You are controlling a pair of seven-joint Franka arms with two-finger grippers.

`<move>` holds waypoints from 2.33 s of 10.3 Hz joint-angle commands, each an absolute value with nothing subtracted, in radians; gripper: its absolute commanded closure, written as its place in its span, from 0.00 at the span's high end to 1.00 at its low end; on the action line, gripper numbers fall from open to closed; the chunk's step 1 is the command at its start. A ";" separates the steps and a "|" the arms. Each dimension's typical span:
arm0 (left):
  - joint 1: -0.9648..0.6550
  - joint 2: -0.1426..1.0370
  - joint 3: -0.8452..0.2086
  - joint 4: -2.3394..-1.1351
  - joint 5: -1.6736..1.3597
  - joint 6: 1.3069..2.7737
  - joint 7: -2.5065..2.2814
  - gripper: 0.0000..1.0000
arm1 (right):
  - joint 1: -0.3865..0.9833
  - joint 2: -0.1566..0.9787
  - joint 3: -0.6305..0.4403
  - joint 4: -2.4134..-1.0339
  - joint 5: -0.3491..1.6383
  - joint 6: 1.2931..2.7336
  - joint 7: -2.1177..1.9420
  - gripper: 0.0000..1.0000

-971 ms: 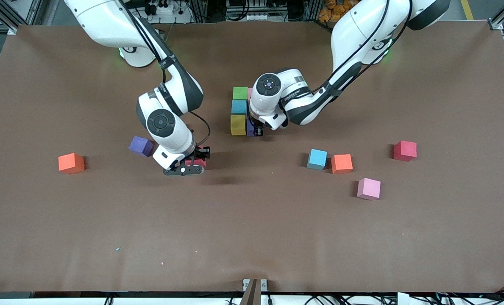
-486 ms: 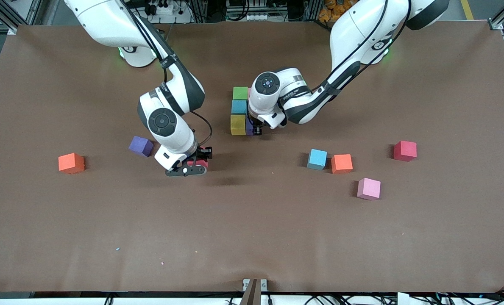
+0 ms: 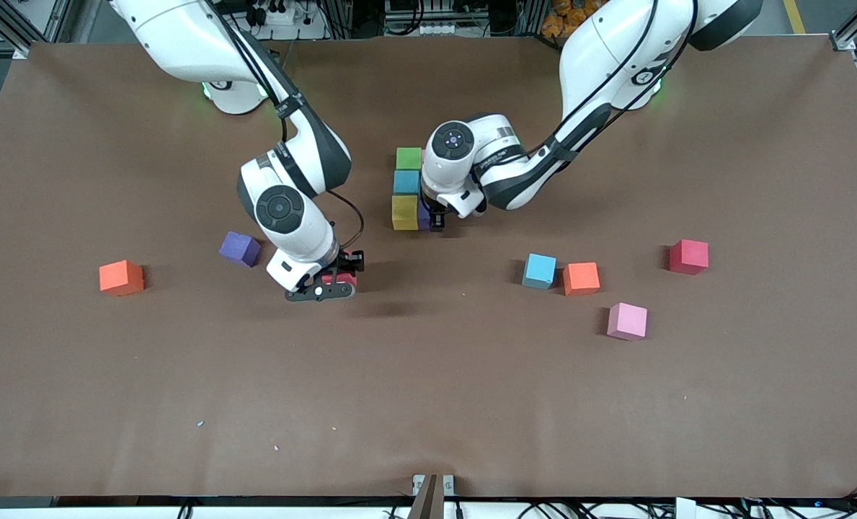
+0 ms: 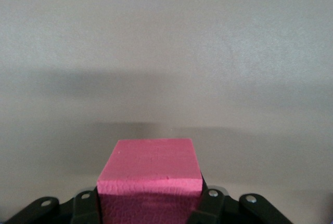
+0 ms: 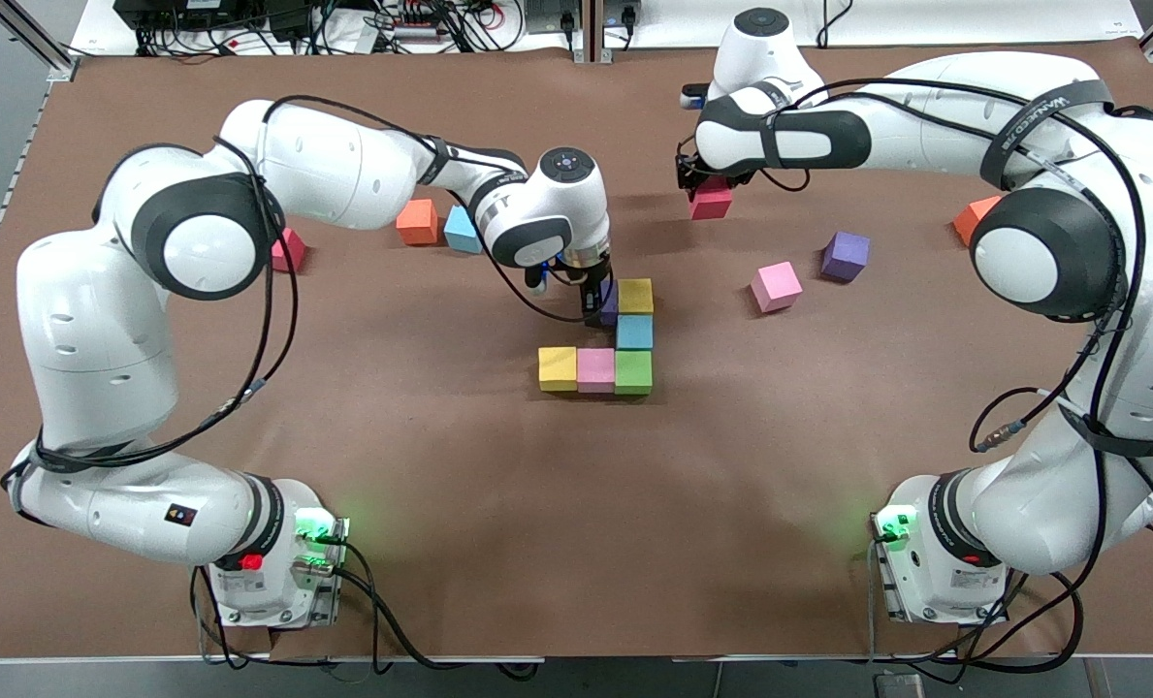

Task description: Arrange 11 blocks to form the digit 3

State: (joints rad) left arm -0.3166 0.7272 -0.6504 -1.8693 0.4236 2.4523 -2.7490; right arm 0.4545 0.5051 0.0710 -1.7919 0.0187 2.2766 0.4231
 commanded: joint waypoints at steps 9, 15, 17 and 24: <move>-0.177 0.503 -0.761 -1.875 0.437 2.171 -2.681 1.00 | 0.583 0.649 0.069 -1.626 0.020 2.263 0.613 0.09; 0.099 0.518 -0.787 -1.861 0.437 2.163 -2.547 1.00 | 0.669 0.681 0.067 -1.631 0.018 2.270 0.701 0.09; 0.149 0.544 -0.784 -1.870 0.437 2.163 -2.470 1.00 | 0.687 0.683 0.067 -1.653 0.017 2.281 0.707 0.09; 0.206 0.618 -0.769 -1.862 0.443 2.164 -2.114 1.00 | 0.712 0.681 0.067 -1.720 0.014 2.327 0.749 0.09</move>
